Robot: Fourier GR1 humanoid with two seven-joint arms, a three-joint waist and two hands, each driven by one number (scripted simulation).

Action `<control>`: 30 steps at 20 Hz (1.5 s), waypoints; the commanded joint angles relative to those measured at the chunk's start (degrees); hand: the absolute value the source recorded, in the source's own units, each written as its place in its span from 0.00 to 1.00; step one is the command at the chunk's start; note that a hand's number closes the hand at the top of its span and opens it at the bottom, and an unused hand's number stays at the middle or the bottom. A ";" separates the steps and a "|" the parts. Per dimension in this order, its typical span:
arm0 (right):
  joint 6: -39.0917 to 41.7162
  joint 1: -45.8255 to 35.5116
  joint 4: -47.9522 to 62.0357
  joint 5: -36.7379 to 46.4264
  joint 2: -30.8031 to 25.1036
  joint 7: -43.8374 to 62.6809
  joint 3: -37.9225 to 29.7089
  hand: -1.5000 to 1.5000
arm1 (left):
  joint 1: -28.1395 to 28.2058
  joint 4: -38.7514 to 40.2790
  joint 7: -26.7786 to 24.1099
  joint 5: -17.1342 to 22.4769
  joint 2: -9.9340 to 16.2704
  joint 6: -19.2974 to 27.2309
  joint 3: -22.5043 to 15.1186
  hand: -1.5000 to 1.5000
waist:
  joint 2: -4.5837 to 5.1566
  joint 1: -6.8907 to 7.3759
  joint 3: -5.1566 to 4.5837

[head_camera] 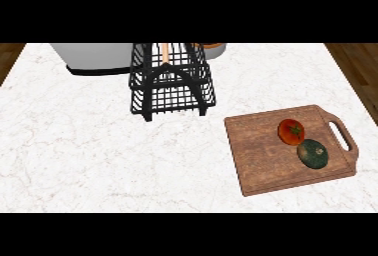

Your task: Pick the squash from the cutting board and place it in the tiered basket

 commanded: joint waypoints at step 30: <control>-6.32 1.42 -10.34 23.91 -0.23 25.88 16.95 0.00 | -21.09 0.11 -11.39 0.45 1.51 0.79 4.39 0.50 | 0.63 2.52 0.39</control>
